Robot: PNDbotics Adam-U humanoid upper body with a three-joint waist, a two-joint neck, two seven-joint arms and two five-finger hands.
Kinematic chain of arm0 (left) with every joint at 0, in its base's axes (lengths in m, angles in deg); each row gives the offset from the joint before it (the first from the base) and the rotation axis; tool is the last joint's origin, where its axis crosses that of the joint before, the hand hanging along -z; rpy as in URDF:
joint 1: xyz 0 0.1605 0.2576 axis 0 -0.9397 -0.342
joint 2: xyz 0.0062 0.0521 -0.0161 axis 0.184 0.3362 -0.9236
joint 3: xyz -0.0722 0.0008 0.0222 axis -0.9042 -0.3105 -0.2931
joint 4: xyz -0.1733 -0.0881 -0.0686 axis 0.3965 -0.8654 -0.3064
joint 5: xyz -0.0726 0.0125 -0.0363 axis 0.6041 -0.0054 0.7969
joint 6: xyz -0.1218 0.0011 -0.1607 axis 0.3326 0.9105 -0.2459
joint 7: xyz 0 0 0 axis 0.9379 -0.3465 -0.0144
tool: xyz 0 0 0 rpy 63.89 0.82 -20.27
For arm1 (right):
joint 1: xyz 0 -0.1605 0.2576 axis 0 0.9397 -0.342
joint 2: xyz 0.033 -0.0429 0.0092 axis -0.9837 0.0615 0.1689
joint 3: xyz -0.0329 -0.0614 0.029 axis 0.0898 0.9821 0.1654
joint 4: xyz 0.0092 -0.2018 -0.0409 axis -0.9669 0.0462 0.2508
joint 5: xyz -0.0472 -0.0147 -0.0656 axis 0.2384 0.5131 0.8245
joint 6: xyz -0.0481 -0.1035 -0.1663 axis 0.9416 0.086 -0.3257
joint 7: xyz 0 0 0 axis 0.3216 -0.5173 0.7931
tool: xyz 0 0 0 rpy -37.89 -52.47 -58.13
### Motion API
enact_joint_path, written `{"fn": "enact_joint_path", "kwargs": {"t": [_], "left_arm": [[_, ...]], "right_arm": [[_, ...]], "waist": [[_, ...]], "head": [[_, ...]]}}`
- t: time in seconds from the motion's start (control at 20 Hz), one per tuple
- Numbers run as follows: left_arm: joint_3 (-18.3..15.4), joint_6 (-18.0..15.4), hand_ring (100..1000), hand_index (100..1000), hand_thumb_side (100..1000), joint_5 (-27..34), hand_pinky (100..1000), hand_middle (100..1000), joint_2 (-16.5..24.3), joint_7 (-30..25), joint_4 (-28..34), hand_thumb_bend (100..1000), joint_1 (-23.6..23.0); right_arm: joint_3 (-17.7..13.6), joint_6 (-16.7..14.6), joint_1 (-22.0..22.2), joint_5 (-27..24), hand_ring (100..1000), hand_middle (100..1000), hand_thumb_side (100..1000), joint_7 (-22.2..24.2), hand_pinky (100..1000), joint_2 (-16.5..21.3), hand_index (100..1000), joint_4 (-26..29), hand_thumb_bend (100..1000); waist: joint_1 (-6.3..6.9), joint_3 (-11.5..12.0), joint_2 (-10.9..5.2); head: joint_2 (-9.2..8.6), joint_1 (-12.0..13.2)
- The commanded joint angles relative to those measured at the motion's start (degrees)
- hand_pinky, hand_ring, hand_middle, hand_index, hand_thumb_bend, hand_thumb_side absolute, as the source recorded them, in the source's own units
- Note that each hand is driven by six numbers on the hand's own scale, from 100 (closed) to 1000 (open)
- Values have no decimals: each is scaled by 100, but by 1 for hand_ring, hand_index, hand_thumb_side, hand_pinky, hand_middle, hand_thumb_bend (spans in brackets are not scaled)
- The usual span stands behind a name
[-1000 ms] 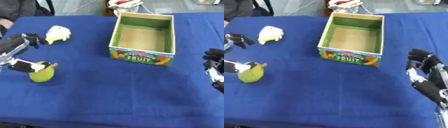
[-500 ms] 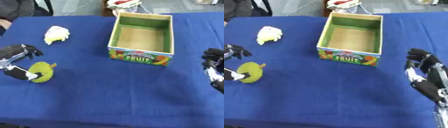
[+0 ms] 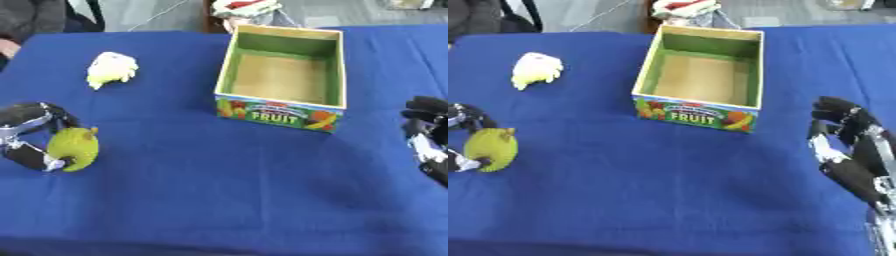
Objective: Pick up objects on the table and place them in the box.
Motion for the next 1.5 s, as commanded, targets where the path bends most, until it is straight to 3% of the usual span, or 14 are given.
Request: {"fn": "enact_joint_path", "kwargs": {"t": [0.05,0.45,0.8,0.95,1.2,1.5], "left_arm": [[-60,-21,509,653,100,34,602,506,144,207,45,249,84],[-116,-39,488,621,100,239,579,480,151,389,475,205,490],[286,-113,498,627,100,307,584,489,78,205,839,181,1771],[615,-153,502,632,100,221,578,492,-207,108,562,204,2524],[1157,-240,520,650,100,-197,587,509,-1030,301,-198,224,3799],[1703,-395,541,674,100,-801,605,534,-1786,686,-1262,255,4611]], "right_arm": [[-16,-11,-52,34,795,764,325,-1,736,107,831,51,100],[-4,-5,-52,26,795,764,337,-3,736,103,831,41,100],[31,-7,-42,13,795,764,340,25,735,86,831,29,100],[64,-12,-42,-5,795,764,340,61,736,76,832,27,100],[93,-15,-28,-29,795,764,341,92,735,44,831,14,100],[133,-18,-23,-60,795,764,344,135,735,13,832,4,100]], "waist": [[-6,-2,-77],[-10,-3,-81],[-18,-69,-107],[-27,-106,-121],[-79,-175,-146],[-107,-278,-156]], "head": [[-7,-8],[2,-24],[29,24],[37,28],[29,61],[26,94]]}}
